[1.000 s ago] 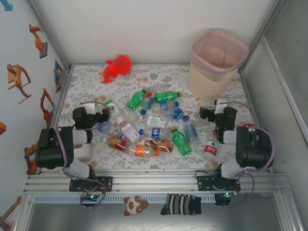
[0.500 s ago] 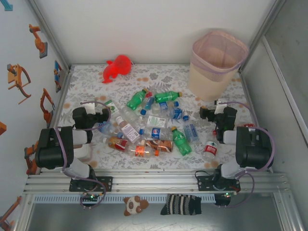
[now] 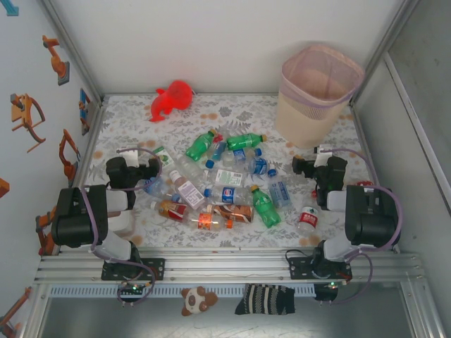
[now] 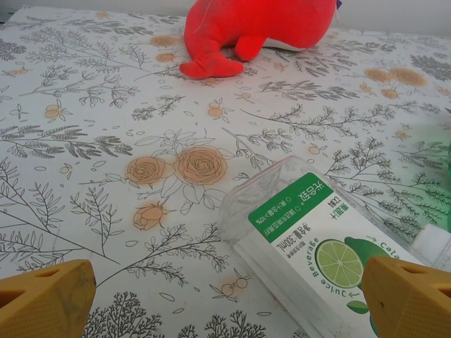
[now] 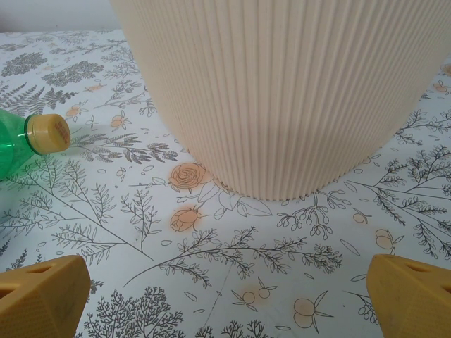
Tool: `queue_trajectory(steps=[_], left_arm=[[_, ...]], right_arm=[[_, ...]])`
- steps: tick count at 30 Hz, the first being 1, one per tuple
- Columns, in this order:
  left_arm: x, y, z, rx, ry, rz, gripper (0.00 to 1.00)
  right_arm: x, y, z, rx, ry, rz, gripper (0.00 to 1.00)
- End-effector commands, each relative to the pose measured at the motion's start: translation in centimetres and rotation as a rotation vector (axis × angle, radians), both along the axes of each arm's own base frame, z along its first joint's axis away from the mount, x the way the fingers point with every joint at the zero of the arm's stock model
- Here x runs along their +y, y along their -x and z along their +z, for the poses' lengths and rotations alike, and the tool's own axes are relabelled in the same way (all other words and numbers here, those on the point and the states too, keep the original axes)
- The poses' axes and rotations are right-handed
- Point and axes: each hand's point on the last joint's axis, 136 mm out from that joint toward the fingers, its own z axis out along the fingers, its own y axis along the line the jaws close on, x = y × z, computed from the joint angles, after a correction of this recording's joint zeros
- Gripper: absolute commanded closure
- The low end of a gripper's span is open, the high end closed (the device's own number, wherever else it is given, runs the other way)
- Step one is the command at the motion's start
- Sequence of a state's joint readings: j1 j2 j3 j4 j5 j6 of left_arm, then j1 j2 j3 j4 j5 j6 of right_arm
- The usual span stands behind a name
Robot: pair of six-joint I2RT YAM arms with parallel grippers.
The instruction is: Put the plastic bottles in the bin
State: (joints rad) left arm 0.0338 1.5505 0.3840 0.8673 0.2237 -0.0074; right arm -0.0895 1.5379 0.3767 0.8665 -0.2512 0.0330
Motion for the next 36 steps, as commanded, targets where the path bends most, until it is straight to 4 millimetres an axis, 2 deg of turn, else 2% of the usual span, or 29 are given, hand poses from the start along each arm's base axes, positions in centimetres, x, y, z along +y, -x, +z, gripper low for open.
queue_trajectory(steps=[1, 7, 11, 18, 22, 27, 31, 36], left_arm=[[0.4, -0.3, 0.7, -0.022, 0.002, 0.016, 0.03], [0.3, -0.2, 0.8, -0.029, -0.001, 0.012, 0.03], [0.4, -0.4, 1.5, -0.014, -0.002, 0.021, 0.03], [0.9, -0.4, 2.8, 0.047, 0.001, 0.054, 0.03], [1.7, 0.1, 3.2, 0.089, -0.007, 0.127, 0.03], [3.6, 0.7, 3.6, 0.214, -0.045, 0.279, 0.03], [2.7, 1.1, 4.6, 0.28, -0.019, 0.281, 0.03], [0.8, 2.0, 7.2, 0.344, 0.1, 0.231, 0.03]], right_arm=[[0.0, -0.1, 0.4, -0.029, 0.008, 0.011, 0.01], [-0.1, -0.2, 1.0, -0.025, 0.01, 0.005, 0.01], [-0.1, 0.1, 2.3, -0.021, 0.007, 0.003, 0.01], [-0.6, 0.6, 2.9, 0.001, -0.01, -0.044, 0.04], [-1.0, 0.9, 2.9, 0.096, -0.046, -0.082, 0.04], [-0.9, 2.1, 2.6, 0.273, -0.105, -0.115, 0.06], [-1.0, 3.6, 2.5, 0.384, -0.16, -0.164, 0.06], [-0.2, 6.0, 1.6, 0.53, -0.252, -0.194, 0.09]])
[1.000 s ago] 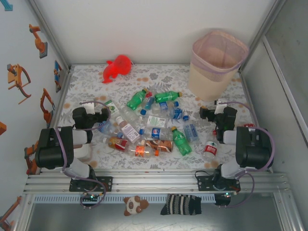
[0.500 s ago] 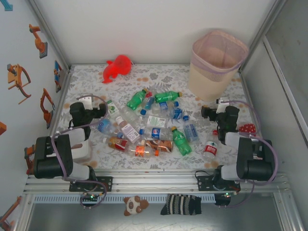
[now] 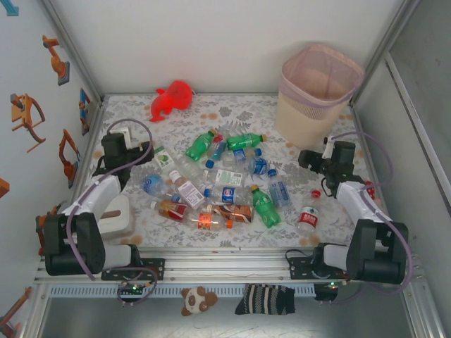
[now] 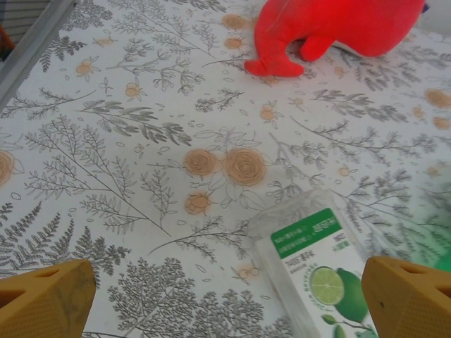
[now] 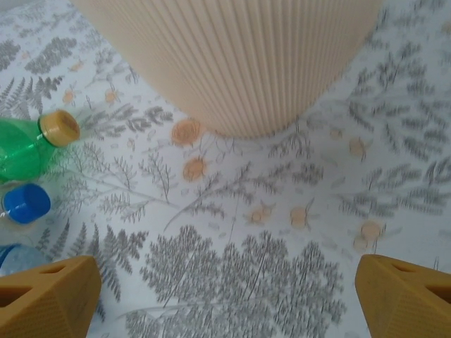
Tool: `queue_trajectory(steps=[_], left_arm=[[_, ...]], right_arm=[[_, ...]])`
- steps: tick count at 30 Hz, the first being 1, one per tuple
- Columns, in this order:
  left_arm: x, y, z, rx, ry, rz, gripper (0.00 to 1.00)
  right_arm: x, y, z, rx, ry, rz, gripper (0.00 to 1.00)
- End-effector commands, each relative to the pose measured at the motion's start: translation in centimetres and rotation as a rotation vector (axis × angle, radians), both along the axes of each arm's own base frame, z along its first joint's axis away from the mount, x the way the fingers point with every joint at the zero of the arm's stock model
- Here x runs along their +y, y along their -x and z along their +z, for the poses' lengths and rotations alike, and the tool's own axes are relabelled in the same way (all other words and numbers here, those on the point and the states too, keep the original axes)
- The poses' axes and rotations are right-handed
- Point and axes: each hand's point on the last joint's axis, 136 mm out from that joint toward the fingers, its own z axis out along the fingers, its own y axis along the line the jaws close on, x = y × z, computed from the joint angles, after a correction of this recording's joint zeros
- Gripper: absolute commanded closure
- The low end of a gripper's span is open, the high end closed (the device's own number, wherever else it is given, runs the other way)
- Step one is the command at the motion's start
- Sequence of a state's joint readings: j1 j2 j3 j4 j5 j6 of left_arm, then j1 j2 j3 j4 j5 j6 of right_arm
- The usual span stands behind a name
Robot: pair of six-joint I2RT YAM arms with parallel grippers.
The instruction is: Put the plastic bottles in the bin
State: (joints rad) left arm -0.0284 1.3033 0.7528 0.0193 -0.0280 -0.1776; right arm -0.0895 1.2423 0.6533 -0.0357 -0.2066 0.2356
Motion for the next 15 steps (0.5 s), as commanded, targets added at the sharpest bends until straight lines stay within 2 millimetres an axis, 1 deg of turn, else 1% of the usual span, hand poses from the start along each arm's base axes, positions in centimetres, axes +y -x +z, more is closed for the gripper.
queue_trajectory(steps=[1, 6, 8, 10, 12, 15], left_arm=[[-1.3, 2.1, 1.4, 0.099, 0.11, -0.006, 0.03], [-2.7, 3.8, 4.2, 0.126, 0.194, -0.066, 0.03], [-3.0, 4.5, 5.3, 0.131, 0.212, -0.099, 0.03], [-3.3, 5.2, 6.2, 0.134, 0.224, -0.127, 0.03], [-3.6, 5.7, 6.9, 0.127, 0.232, -0.156, 0.03], [-5.0, 6.2, 6.9, 0.123, 0.262, -0.256, 0.03]], right_arm=[[0.3, 3.2, -1.7, 0.196, -0.081, -0.063, 0.1], [-0.2, 6.1, -2.0, 0.336, -0.078, -0.122, 0.14], [-0.8, 7.2, -2.2, 0.4, -0.072, -0.172, 0.15], [-0.8, 8.2, -2.2, 0.457, -0.078, -0.195, 0.15], [-0.8, 9.1, -2.4, 0.502, -0.097, -0.231, 0.15], [0.3, 10.0, -2.6, 0.542, -0.173, -0.229, 0.15]])
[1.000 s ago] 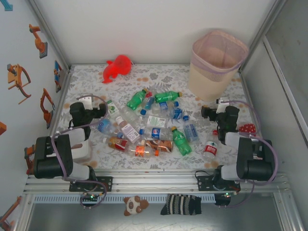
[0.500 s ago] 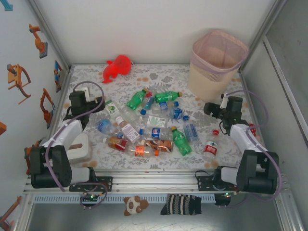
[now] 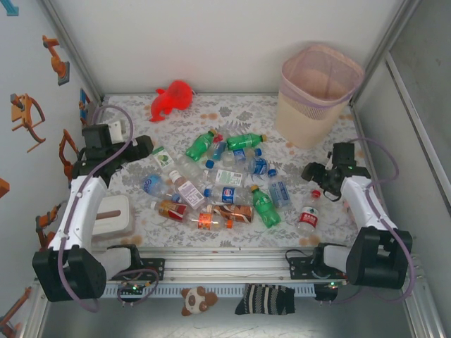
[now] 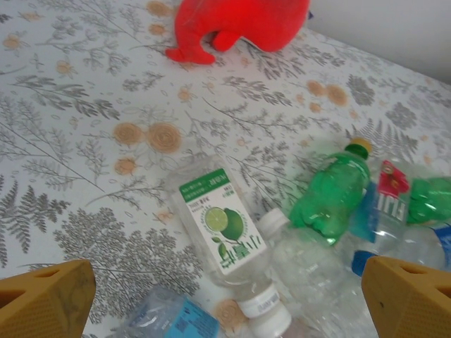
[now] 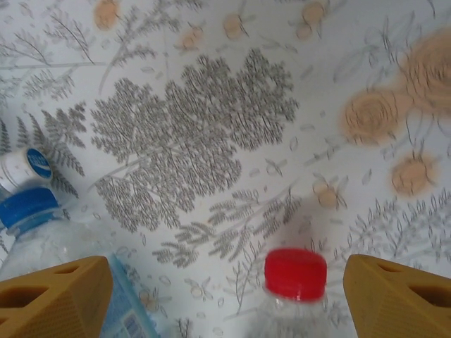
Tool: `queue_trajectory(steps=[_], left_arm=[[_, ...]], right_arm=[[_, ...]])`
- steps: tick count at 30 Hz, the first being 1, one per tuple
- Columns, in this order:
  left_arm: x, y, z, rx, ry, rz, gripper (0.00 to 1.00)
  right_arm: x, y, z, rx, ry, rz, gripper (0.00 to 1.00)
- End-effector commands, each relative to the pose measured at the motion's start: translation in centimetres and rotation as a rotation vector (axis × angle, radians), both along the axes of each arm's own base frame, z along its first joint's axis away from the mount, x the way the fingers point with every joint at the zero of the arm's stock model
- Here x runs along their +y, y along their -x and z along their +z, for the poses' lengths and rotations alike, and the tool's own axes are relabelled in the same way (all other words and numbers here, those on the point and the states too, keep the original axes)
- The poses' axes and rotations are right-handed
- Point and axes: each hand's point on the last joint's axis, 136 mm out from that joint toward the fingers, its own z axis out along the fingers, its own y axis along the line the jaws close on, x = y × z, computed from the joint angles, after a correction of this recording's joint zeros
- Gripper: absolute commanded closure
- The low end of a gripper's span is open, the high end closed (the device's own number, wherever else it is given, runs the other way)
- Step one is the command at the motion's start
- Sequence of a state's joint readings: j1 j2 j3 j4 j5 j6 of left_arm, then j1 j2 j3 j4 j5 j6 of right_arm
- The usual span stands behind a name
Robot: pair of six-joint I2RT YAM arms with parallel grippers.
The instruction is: Put the plastic bottles in the bin
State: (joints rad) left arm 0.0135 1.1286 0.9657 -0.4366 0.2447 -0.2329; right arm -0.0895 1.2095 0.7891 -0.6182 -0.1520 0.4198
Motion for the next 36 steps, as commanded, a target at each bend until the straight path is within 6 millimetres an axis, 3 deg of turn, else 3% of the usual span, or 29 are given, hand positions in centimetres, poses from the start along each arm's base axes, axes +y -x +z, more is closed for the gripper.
queue_trajectory(steps=[1, 4, 9, 21, 27, 36], left_arm=[[-2.2, 1.7, -0.3, 0.043, 0.059, -0.141, 0.03], [-2.8, 1.8, -1.3, 0.076, 0.086, -0.167, 0.03], [-3.4, 2.1, -1.0, 0.074, 0.112, -0.205, 0.03], [-1.6, 2.5, -0.6, 0.03, 0.073, -0.135, 0.03], [-1.6, 2.5, -0.9, 0.042, 0.078, -0.13, 0.03], [-1.5, 2.6, -0.9, 0.044, 0.074, -0.126, 0.03]], right_arm=[[0.9, 2.7, -0.3, 0.111, -0.084, -0.072, 0.15], [0.9, 4.0, -0.9, 0.176, -0.108, -0.137, 0.15], [0.3, 6.4, -2.1, 0.265, -0.083, -0.214, 0.12], [2.3, 10.1, -5.1, 0.35, -0.104, -0.222, 0.14], [2.9, 10.7, -6.1, 0.363, -0.104, -0.208, 0.19], [2.4, 10.8, -5.9, 0.343, -0.075, -0.21, 0.27]])
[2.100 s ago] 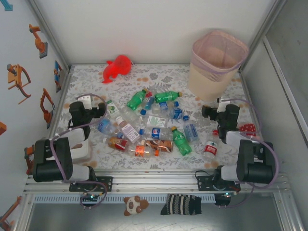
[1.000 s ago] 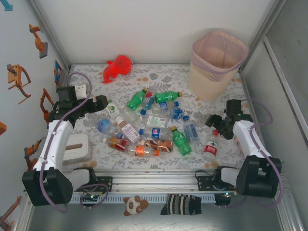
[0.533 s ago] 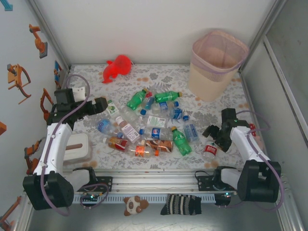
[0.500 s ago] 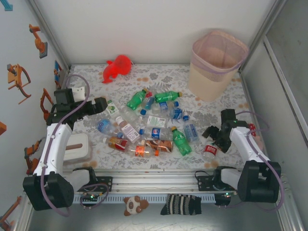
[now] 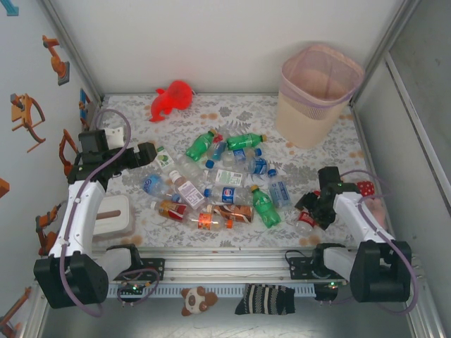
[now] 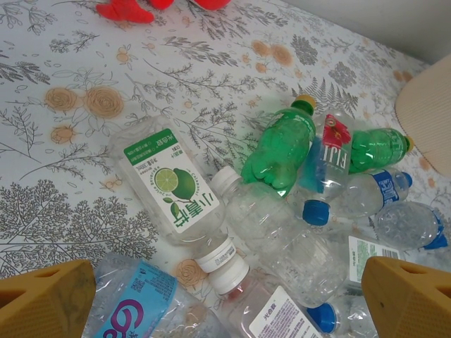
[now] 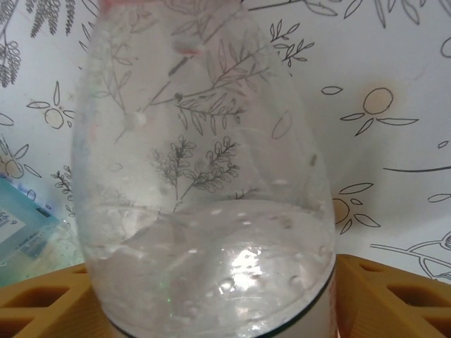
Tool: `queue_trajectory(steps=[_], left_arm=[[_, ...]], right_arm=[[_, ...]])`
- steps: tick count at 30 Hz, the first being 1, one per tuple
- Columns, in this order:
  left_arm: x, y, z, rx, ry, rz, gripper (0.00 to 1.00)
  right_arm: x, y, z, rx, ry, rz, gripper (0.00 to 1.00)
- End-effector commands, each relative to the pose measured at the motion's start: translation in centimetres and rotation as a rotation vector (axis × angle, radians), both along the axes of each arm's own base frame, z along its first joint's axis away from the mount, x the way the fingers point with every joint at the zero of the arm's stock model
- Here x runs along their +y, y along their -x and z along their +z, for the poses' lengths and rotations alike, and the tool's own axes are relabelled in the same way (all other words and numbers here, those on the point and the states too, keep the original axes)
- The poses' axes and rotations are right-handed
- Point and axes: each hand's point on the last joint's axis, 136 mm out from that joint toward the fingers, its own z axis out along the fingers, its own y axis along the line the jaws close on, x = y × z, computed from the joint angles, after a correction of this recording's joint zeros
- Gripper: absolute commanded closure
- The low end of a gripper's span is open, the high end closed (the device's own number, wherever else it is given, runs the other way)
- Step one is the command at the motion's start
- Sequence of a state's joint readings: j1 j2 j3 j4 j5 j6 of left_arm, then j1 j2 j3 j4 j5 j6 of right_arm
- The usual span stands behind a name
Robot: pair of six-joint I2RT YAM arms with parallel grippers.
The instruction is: Put the plastic bottles in the bin
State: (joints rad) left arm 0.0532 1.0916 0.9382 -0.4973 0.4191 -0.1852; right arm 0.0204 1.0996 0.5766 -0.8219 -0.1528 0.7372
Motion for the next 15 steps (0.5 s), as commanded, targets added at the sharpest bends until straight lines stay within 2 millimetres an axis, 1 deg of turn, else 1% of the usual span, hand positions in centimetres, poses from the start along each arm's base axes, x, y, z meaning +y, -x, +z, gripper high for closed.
queue_trajectory(steps=[1, 9, 15], left_arm=[[0.2, 0.5, -0.5, 0.01, -0.014, -0.004, 0.03], [0.2, 0.5, -0.4, 0.007, -0.015, -0.004, 0.03], [0.2, 0.5, -0.4, 0.006, -0.016, -0.002, 0.03]], right_arm=[[-0.5, 0.3, 0.0, 0.0, 0.035, -0.011, 0.28], [-0.6, 0.0, 0.4, -0.018, 0.041, -0.011, 0.34], [-0.6, -0.4, 1.3, -0.047, 0.045, -0.011, 0.4]])
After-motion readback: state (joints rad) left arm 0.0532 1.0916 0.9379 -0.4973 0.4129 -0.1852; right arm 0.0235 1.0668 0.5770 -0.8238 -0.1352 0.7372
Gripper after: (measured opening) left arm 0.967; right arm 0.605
